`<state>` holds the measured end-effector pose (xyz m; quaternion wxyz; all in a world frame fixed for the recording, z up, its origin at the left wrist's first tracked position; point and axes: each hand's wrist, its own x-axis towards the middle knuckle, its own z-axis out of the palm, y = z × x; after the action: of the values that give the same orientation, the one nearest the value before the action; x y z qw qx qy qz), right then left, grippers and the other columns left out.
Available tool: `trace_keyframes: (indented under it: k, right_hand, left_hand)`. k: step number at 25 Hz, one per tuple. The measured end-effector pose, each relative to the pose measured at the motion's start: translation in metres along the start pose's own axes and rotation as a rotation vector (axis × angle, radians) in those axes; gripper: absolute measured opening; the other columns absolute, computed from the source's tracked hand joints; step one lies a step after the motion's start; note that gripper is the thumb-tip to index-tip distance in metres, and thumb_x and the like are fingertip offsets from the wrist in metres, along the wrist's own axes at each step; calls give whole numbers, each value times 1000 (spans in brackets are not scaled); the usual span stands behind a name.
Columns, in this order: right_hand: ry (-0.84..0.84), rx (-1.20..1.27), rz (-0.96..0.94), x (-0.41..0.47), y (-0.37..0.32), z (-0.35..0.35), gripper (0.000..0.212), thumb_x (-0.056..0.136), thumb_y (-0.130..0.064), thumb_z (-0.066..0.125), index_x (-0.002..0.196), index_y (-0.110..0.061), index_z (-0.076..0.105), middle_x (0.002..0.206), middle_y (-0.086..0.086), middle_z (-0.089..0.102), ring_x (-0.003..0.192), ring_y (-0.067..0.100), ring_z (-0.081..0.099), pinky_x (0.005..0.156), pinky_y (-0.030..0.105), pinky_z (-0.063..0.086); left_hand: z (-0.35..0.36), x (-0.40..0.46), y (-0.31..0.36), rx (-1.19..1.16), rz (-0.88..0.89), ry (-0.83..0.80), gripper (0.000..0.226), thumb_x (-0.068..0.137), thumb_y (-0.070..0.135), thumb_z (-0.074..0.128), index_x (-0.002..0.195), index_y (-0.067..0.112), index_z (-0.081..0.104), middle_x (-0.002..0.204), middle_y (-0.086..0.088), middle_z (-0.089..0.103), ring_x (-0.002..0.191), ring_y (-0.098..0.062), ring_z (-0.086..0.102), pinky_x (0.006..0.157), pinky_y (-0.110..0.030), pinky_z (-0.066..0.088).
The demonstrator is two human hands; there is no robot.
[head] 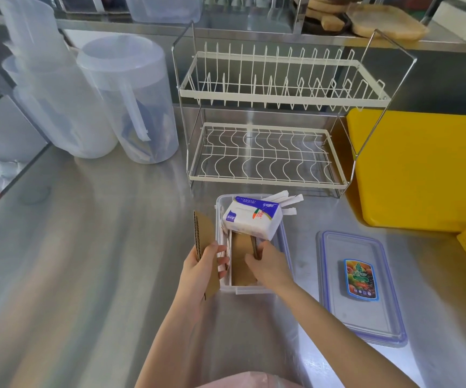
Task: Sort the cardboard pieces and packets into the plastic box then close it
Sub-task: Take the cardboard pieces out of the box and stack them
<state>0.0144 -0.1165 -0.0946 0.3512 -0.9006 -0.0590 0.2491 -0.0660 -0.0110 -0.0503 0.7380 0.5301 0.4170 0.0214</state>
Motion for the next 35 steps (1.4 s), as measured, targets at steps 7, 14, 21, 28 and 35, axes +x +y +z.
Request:
trace_keyframes:
  k: [7,14,21,28,35]
  right_hand:
    - [-12,317,80,-27,0,-53,11,88,-28,44,89,-18,47,79,-4,51,67,7,50,44,18,41]
    - [-164,520,129,-54,1,-86,11,88,-26,46,81,-22,54,83,1,57,75,12,53,61,23,45]
    - [-125,492,-46,-66,-5,-74,15,89,-23,46,80,-23,58,80,-9,59,72,2,52,62,18,38]
    - [54,487,-167,-65,-4,-65,5,91,-26,50,95,-29,51,84,-22,54,74,-6,55,50,-2,40]
    - [112,219,-345,-69,-19,-44,20,82,-33,58,83,-31,38,79,-18,50,68,-1,52,49,4,40]
  left_hand:
    - [1,-2,-2,8,31,-59,27,88,26,49,106,10,62,88,-4,69,66,-12,62,49,-16,47]
    - [11,-5,-5,-74,36,-145,23,88,34,52,90,16,67,73,3,74,63,-12,67,55,-24,53]
    - [12,-9,-6,-159,41,-221,14,86,36,55,86,27,65,69,8,75,60,-9,69,53,-24,56]
    - [9,-9,-6,-207,56,-225,27,84,37,57,104,21,64,87,1,76,77,-17,71,67,-33,55]
    - [22,-18,-5,-143,131,-333,35,75,43,60,102,22,63,88,8,76,86,-12,70,63,-22,56]
